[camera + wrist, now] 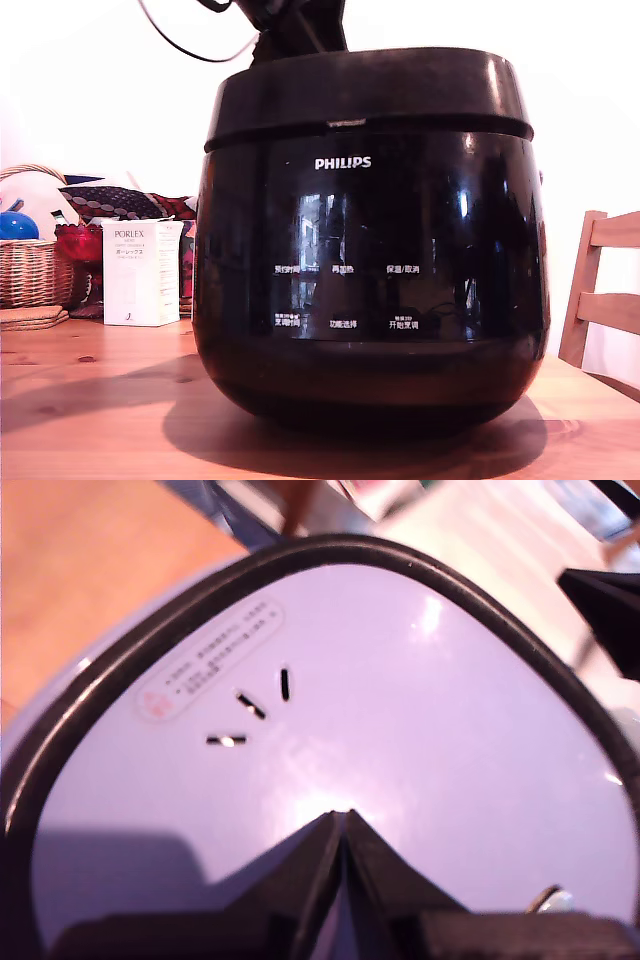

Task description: Close the rice cooker by pressing the lid down with medium force

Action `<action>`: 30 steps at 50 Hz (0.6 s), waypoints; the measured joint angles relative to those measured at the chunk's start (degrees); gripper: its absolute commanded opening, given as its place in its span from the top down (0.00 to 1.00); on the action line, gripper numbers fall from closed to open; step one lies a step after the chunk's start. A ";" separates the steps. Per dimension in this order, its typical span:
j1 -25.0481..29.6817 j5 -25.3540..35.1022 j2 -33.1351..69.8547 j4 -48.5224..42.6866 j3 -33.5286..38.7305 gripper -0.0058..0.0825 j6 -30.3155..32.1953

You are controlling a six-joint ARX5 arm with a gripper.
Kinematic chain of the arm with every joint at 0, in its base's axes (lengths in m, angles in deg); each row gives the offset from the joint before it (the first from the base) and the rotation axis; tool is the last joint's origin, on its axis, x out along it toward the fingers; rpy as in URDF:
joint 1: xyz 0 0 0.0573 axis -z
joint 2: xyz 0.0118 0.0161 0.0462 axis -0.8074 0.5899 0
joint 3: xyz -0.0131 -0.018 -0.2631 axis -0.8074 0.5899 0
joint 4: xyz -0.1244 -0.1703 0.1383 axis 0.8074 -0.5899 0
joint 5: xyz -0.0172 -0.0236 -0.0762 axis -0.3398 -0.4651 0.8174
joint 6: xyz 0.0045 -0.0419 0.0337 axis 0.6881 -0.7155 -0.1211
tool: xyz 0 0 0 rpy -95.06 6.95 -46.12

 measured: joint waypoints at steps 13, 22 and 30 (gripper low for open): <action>3.67 -5.79 -12.57 15.06 18.88 0.96 -2.38; 5.31 -13.40 -21.11 29.18 32.13 0.96 -3.72; 5.79 -17.73 -27.82 38.99 42.16 0.96 -4.28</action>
